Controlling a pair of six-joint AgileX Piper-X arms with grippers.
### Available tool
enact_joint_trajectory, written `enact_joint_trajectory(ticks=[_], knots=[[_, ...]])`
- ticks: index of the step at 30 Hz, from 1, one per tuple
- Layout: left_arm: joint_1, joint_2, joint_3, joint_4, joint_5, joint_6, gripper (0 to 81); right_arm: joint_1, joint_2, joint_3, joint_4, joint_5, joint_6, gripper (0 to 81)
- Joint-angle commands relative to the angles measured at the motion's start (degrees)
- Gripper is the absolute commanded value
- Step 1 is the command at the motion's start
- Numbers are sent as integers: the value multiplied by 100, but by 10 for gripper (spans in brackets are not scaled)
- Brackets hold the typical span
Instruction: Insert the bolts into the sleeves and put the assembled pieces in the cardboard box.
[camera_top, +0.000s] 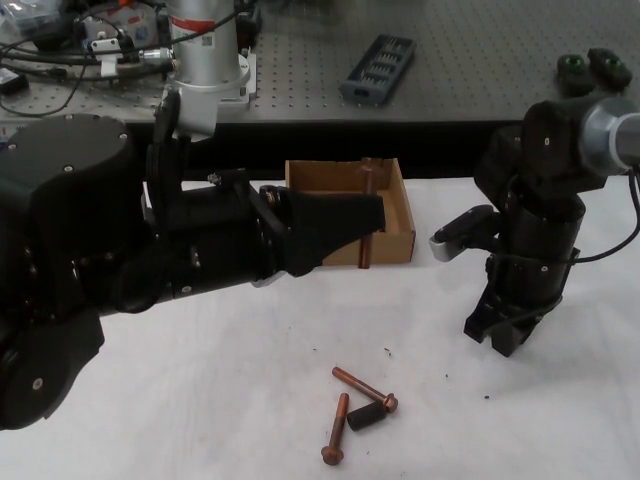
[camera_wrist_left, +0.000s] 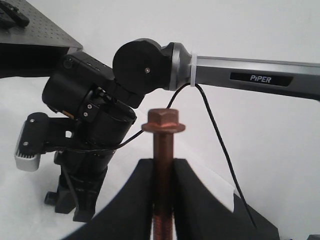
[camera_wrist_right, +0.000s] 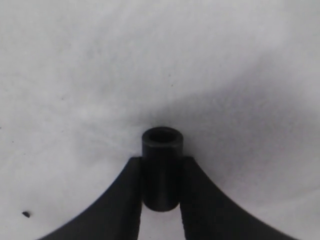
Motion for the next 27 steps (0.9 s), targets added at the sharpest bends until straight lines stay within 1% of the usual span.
enact_joint_trajectory(ticks=[1,6,11,17,19,23,27], knots=[[-17,-77,-26,-131,14,-83,6,6,-11,-2,-152,-218,24,196],[-17,-77,-26,-131,14,-83,6,6,-11,-2,-241,-218,24,198],[-17,-77,-26,-131,14,-83,6,39,-11,-2,-300,-315,138,264],[-17,-77,-26,-131,14,-83,6,205,-11,-2,-432,-315,151,264],[-17,-77,-26,-131,14,-83,6,261,-11,-2,-463,-315,150,251],[-17,-77,-26,-131,14,-83,6,279,-11,-2,-467,-297,150,181],[-17,-77,-26,-131,14,-83,6,256,-11,-2,-405,-281,150,178]])
